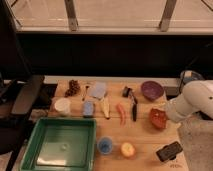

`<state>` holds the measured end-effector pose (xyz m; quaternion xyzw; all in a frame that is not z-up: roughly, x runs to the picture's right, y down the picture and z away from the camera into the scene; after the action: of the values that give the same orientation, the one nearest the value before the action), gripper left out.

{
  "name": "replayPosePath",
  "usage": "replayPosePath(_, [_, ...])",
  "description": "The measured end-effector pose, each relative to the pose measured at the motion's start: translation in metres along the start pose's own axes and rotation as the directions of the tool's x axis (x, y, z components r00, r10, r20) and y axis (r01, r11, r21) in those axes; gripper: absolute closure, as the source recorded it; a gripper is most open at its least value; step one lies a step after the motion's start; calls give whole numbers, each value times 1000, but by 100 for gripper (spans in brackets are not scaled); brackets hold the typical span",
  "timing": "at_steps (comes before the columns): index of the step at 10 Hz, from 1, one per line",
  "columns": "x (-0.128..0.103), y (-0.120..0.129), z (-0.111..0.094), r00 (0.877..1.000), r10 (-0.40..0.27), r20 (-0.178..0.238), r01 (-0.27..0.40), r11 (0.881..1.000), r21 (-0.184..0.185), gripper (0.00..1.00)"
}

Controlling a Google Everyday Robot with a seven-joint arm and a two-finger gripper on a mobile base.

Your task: Place apple in paper cup

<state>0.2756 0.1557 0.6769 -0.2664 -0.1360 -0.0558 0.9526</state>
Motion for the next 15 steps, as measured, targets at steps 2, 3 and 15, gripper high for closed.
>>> replayPosePath(2, [0,0,0,1000,0,0,0,1000,0,25])
replayPosePath(3, [0,-1,-1,1000,0,1,0,1000,1,25])
replayPosePath(15, [-144,64,30,926,-353,133,372,913,-166,25])
